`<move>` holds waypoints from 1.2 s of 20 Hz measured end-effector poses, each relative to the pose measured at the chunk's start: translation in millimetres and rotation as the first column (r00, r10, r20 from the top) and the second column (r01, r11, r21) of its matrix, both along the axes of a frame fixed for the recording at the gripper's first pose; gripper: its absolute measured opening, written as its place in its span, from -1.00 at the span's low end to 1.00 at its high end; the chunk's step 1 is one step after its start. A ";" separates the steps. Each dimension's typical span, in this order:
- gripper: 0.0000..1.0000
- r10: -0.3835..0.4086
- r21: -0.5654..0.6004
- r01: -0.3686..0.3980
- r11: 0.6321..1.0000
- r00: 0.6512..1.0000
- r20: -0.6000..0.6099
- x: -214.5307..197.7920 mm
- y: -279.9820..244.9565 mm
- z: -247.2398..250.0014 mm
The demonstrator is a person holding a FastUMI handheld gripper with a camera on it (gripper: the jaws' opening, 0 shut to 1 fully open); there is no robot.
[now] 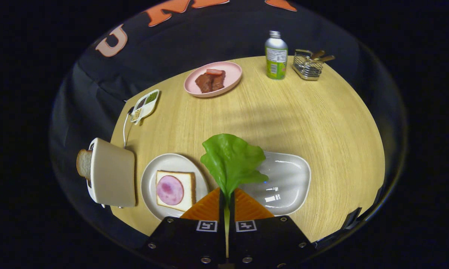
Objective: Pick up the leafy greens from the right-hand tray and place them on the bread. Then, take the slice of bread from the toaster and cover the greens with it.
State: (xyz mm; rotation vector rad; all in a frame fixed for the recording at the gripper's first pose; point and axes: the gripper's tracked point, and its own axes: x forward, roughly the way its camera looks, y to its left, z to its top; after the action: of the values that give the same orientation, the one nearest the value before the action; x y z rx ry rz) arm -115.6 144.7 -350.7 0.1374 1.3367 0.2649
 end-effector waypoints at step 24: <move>0.00 0.245 0.035 -0.243 0.969 0.966 -0.086 -40.5 111.4 -31.2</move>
State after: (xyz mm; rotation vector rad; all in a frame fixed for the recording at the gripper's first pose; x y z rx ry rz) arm -156.1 256.2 -381.9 0.0035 1.4413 0.4881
